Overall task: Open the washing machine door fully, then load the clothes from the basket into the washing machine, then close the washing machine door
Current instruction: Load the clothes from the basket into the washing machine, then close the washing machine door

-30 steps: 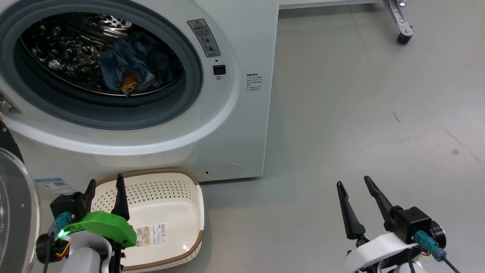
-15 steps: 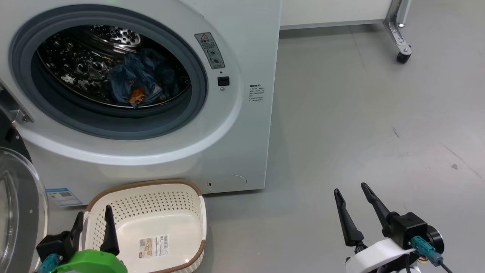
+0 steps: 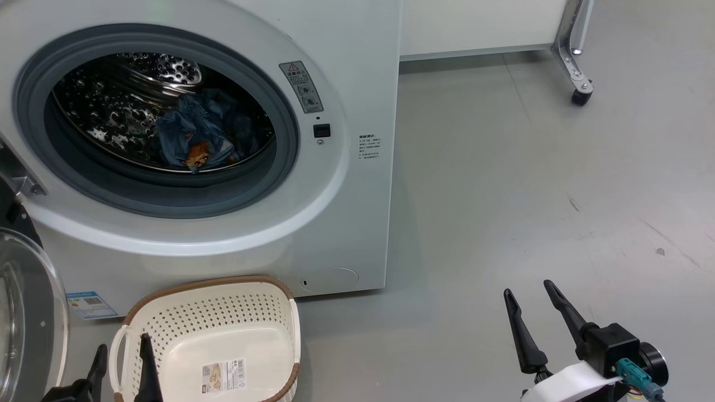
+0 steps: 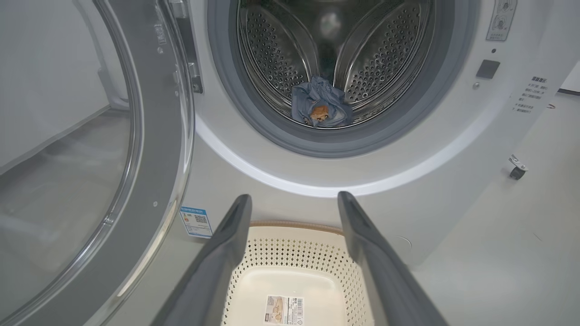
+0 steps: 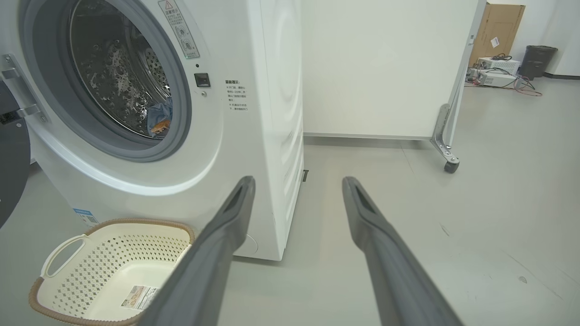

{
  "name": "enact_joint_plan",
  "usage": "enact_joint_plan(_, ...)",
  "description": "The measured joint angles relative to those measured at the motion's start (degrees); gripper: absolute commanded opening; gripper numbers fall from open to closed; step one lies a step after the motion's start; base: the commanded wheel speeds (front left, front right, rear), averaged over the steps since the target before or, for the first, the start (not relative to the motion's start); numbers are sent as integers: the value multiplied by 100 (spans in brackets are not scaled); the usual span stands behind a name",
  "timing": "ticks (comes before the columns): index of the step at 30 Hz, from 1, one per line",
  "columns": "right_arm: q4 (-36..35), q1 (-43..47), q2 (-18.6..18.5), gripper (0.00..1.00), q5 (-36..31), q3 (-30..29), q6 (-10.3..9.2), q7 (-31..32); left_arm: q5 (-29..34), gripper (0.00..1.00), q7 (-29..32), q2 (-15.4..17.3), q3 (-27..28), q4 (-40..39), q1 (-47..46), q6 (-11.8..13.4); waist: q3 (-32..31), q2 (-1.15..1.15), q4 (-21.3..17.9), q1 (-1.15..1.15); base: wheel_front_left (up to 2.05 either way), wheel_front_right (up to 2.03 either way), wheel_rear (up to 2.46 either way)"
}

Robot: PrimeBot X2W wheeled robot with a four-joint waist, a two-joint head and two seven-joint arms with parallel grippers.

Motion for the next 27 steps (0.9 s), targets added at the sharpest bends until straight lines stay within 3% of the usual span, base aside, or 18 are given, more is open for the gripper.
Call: enact_joint_plan(27,-34,4,22,100,-24,9,49,0,101,100,0,1,-32,-691,528,11,-6,0,-31,0,-14,24,-11)
